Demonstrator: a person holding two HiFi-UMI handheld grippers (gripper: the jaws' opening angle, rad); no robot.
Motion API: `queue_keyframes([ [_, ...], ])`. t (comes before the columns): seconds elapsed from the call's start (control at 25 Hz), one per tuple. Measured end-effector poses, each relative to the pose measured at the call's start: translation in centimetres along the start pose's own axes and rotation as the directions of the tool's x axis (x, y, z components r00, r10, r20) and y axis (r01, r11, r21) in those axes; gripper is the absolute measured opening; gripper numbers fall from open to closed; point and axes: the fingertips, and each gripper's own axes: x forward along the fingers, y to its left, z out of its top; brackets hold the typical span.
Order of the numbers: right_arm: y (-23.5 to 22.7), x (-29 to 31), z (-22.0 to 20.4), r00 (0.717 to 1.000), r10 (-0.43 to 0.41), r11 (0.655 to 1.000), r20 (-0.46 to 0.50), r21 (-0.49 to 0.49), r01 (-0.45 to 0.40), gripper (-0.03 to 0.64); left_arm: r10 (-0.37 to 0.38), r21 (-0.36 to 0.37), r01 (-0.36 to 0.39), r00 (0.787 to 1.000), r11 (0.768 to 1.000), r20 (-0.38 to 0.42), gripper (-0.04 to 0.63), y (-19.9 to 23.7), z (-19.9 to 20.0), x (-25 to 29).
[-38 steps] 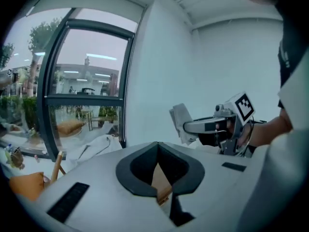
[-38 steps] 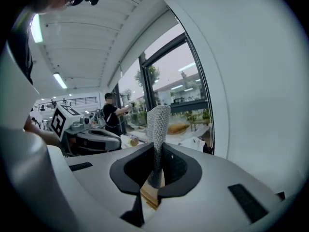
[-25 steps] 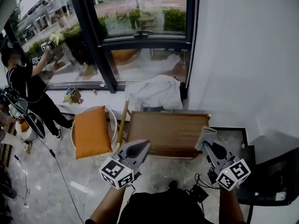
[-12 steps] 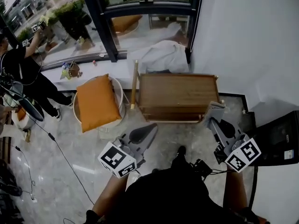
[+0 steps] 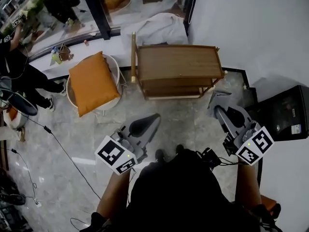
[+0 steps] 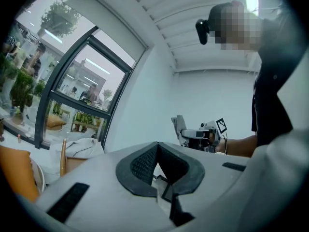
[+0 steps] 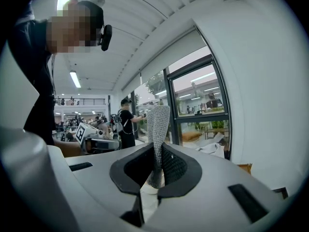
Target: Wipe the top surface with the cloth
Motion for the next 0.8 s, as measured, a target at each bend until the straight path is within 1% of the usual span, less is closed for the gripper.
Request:
queue_keyframes([
  [0.12,-0.5,-0.8,0.4,1.0,0.006,1.0,0.001,-0.006,-0.006,0.037,-0.012,0.009,0.012,1.0,1.0,0.015,0.011,-0.8,0.7,1.1],
  [0.24,-0.4,-1.3,0.7,0.999,0.035,0.999,0.012,0.0,-0.035,0.037,-0.006,0.011,0.006,1.0,1.0,0.019,0.011,-1.4,1.4,1.9],
  [0.48,0.1,-2.9,-0.7,0.992,0.121,0.99,0.027,0.065,-0.123,0.037,-0.019,-0.012,0.019,1.0,1.0,-0.009,0.011,-4.4,0.7,4.2],
  [0.64,0.0,-3.5,-1.3,0.988,0.154,0.986,0.028,0.062,-0.156,0.037,-0.035,-0.005,0.035,0.998,0.999,-0.049,0.011,-5.9,-0.3,5.6],
  [0.8,0.3,-3.8,-1.3,0.983,0.182,0.982,0.027,0.047,-0.183,0.037,-0.04,-0.001,0.04,0.997,0.999,-0.062,0.011,-6.7,-0.6,5.8],
])
